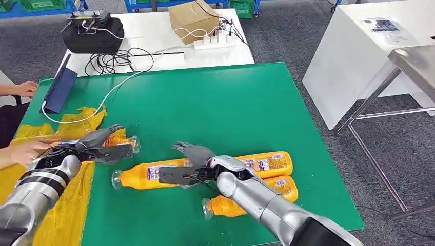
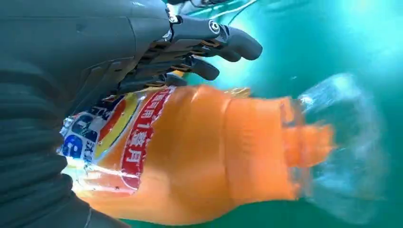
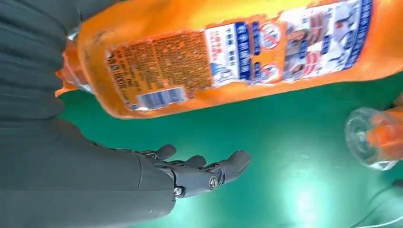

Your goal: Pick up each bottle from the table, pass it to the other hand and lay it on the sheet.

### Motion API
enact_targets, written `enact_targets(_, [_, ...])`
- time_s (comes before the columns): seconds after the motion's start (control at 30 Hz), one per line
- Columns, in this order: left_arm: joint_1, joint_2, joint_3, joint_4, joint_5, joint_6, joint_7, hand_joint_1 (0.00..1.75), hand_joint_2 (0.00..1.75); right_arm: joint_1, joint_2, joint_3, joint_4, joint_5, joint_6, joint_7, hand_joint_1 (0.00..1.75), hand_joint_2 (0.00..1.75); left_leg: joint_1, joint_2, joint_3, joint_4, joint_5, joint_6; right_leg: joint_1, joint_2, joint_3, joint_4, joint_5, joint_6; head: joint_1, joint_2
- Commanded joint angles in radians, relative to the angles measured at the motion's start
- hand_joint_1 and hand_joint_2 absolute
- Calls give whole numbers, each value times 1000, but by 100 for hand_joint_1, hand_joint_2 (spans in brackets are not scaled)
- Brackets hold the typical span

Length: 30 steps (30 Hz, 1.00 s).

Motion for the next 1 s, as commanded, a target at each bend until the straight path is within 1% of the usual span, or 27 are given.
enact_targets(0.03, [-4,26,94,-1,221,-99,-154,0,175,-75,88,143,207,69,3,-3,0,175,-1,1,2,-1,-1,2,0,3,1,1,0,-2,0,0])
enact_targets(0.07, [2,24,112,-5,257,-112,-176,0,175,-78,98,165,236,85,18,2,0,175,-1,0,4,-1,-1,2,0,3,2,0,0,-2,0,0])
enact_targets(0.13, [2,16,141,-5,311,-132,-205,0,175,-89,116,216,292,126,71,16,0,175,0,1,2,-1,0,2,0,2,0,1,0,-1,0,0])
enact_targets(0.17, [-3,1,165,-1,347,-148,-223,0,175,-91,125,238,327,138,128,22,0,175,0,0,2,-1,0,2,0,2,1,1,0,-1,0,0])
enact_targets(0.2, [-8,-17,188,1,384,-167,-241,0,175,-86,130,262,354,154,162,23,0,175,-1,-1,4,-1,0,3,-1,2,2,1,0,-2,0,0])
enact_targets(0.23, [-7,-27,210,-2,419,-182,-252,0,175,-80,131,284,370,172,171,14,0,175,0,-2,1,-1,0,2,0,0,1,1,0,-1,0,0])
enact_targets(0.27, [-5,-39,233,-6,453,-196,-267,0,175,-72,132,289,382,176,180,14,0,175,-1,-3,2,-1,0,3,0,0,2,0,-1,-2,0,0])
enact_targets(0.3, [0,-54,269,-15,503,-220,-278,0,175,-59,129,296,390,182,184,10,28,175,0,-3,2,-1,0,2,0,-1,2,0,-1,-1,0,0])
enact_targets(0.33, [6,-62,291,-29,535,-239,-282,0,175,-49,126,292,394,179,180,8,159,175,0,-5,4,-3,1,3,0,-2,4,-2,0,-2,0,0])
enact_targets(0.37, [22,-77,334,-63,603,-269,-282,0,175,-40,123,292,398,180,187,8,175,175,0,-3,6,-2,0,2,0,-2,5,-2,-1,-1,0,0])
enact_targets(0.4, [23,-92,372,-71,654,-301,-263,0,0,-29,118,291,402,182,184,15,175,175,0,-5,7,-3,1,3,0,-3,6,-3,-1,-2,0,0])
enact_targets(0.43, [27,-98,391,-86,679,-312,-253,0,0,-24,115,287,402,182,182,17,175,175,0,-3,7,-2,0,2,0,-2,5,-2,-1,-1,0,0])
enact_targets(0.47, [26,-100,392,-93,682,-314,-247,0,0,-19,110,288,401,183,176,16,175,175,0,-6,7,-3,1,3,0,-4,7,-3,0,-2,0,0])
enact_targets(0.53, [31,-100,393,-103,685,-316,-239,0,0,-21,110,288,400,183,178,15,175,175,-1,-7,8,-4,2,3,0,-5,8,-3,0,-2,0,0])
enact_targets(0.6, [34,-102,408,-110,703,-317,-239,0,0,-23,110,283,400,181,182,19,175,175,0,-5,9,-3,1,3,0,-3,8,-3,0,-2,0,0])
enact_targets(0.63, [38,-110,434,-119,742,-341,-228,0,0,-22,107,277,395,180,176,23,175,175,0,-3,10,-2,1,2,0,-1,8,-3,0,-1,0,0])
enact_targets(0.7, [74,-119,471,-186,807,-376,-219,0,0,-24,101,235,385,157,136,38,175,175,-1,-5,11,-4,2,3,0,-3,10,-4,0,-2,0,0])
enact_targets(0.73, [97,-123,492,-221,849,-401,-194,0,0,-23,98,202,379,136,111,50,175,175,-1,-5,12,-4,2,3,0,-2,10,-4,1,-2,0,0])
enact_targets(0.77, [124,-124,503,-261,875,-407,-180,0,0,-22,95,177,372,123,91,57,175,175,0,-2,12,-2,1,2,0,0,10,-2,0,-1,0,0])
enact_targets(0.8, [141,-124,507,-284,888,-413,-174,0,0,-23,91,165,366,116,84,58,175,175,-1,-3,13,-4,2,2,-1,0,10,-3,1,-2,0,0])
enact_targets(0.83, [161,-131,527,-315,921,-412,-153,0,0,-13,88,109,354,80,23,64,175,175,-1,-4,13,-5,2,3,-1,-1,11,-4,1,-2,0,0])
enact_targets(0.87, [181,-137,553,-339,970,-431,-128,0,0,-6,85,69,343,54,-12,60,175,175,-1,-2,13,-3,1,2,0,0,10,-3,0,-1,0,0])
enact_targets(0.9, [224,-144,590,-397,1040,-441,-95,0,0,14,79,-22,307,-15,-95,26,175,175,-1,-2,13,-3,1,3,-1,0,10,-3,1,-1,0,0])
enact_targets(0.93, [267,-151,621,-455,1099,-445,-67,0,0,39,72,-100,258,-73,-174,-31,175,175,-1,-3,13,-4,2,4,-1,0,10,-4,1,-2,0,0])
enact_targets(0.97, [327,-157,649,-538,1178,-462,-24,0,0,85,63,-206,164,-157,-245,-121,175,175,-1,-2,13,-3,1,2,0,1,11,-3,0,-1,0,0])
enact_targets(1.0, [377,-159,660,-609,1216,-459,-6,0,0,138,55,-283,59,-219,-270,-176,175,175,-1,-1,14,-4,1,3,-1,2,11,-4,1,-1,0,0])
